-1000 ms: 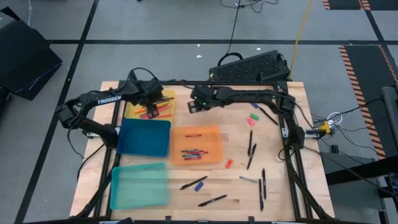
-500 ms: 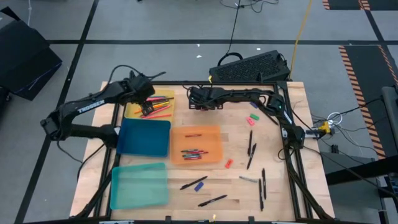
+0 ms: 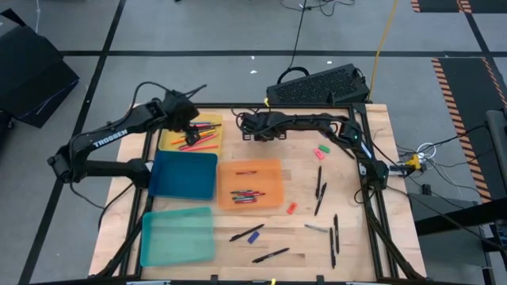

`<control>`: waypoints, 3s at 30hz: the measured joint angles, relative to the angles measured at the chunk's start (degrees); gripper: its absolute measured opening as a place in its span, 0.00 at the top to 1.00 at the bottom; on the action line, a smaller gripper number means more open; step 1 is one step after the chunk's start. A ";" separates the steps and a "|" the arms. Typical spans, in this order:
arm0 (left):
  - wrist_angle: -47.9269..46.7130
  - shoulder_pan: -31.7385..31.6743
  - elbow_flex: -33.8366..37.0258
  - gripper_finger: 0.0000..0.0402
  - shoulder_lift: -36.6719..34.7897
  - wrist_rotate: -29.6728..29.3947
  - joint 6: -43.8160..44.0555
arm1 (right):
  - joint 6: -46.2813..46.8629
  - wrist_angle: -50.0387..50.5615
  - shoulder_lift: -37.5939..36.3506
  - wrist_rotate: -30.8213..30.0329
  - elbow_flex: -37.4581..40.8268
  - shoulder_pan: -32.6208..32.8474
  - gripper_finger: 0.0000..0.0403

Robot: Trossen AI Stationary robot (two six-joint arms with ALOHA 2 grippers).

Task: Sort crayons/erasers/pens/pencils in bins
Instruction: Put the red eraser into the blue bin, then adjust the orange bin

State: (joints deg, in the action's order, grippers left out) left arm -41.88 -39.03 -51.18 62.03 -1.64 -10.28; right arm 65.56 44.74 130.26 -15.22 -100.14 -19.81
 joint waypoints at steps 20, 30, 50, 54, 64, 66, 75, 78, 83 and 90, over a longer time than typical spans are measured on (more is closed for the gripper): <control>27.67 2.42 4.15 0.39 1.21 14.85 19.29 | -31.70 -8.04 -26.37 -1.10 1.19 3.39 0.94; 26.40 2.29 4.13 0.39 -0.81 10.80 19.89 | -48.39 -23.02 -20.88 6.67 10.28 4.68 0.76; 5.22 1.45 4.13 0.39 -15.27 6.09 17.60 | -53.42 -68.22 -10.23 5.01 33.05 3.73 0.41; 6.23 1.66 4.15 0.39 -14.72 6.08 17.99 | -50.98 -67.22 -7.08 5.43 30.18 2.44 0.45; 5.59 2.93 4.15 0.39 -14.44 6.13 20.13 | -49.01 -52.67 -9.19 10.43 25.93 2.47 0.52; 5.59 3.13 4.15 0.39 -14.42 6.13 20.15 | -50.06 -51.26 -10.58 10.84 25.90 2.87 0.52; 5.77 3.54 4.15 0.39 -14.44 5.62 20.81 | -51.93 -48.33 -16.84 10.64 25.83 4.76 0.52; 5.96 3.56 4.15 0.39 -14.44 5.60 20.98 | -51.87 -48.64 -19.32 10.67 25.81 6.32 0.52; 6.15 3.56 4.15 0.39 -14.44 5.58 21.61 | -49.64 -48.17 -21.12 10.69 25.77 9.08 0.52; 6.25 3.56 4.15 0.39 -14.44 5.56 22.47 | -45.11 -46.22 -22.81 18.70 25.75 14.00 0.52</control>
State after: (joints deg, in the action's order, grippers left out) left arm -35.64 -35.46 -47.03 47.59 3.92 12.18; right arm 20.45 -1.48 107.45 3.47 -74.39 -5.82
